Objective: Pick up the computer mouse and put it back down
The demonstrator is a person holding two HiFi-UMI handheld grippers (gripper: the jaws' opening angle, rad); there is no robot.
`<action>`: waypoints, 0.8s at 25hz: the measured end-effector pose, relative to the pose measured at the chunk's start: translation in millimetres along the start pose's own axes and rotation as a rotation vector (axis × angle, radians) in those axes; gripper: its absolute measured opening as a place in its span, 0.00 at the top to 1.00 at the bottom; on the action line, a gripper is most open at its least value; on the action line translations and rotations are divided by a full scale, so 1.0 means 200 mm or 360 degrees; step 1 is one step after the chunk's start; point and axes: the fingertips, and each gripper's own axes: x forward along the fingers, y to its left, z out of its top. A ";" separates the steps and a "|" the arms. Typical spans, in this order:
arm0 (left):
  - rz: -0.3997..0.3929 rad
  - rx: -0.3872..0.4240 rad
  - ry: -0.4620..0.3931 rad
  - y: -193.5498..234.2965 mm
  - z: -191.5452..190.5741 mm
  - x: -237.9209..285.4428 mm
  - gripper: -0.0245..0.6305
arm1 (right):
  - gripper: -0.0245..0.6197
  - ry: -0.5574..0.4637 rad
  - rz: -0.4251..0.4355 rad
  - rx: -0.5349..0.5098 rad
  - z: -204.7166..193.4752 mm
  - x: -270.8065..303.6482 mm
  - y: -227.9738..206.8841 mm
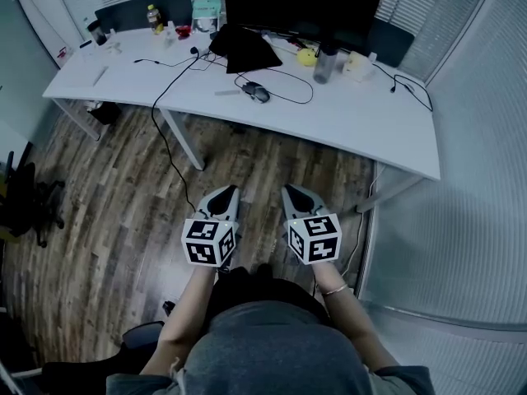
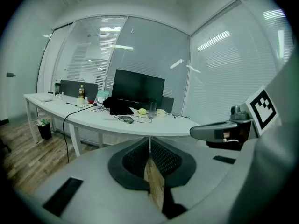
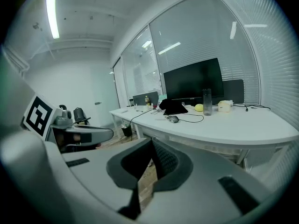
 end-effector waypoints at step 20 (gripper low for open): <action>0.0029 -0.0019 0.0007 0.08 0.00 0.07 0.92 | 0.76 0.0027 0.0146 0.0075 0.04 0.14 0.03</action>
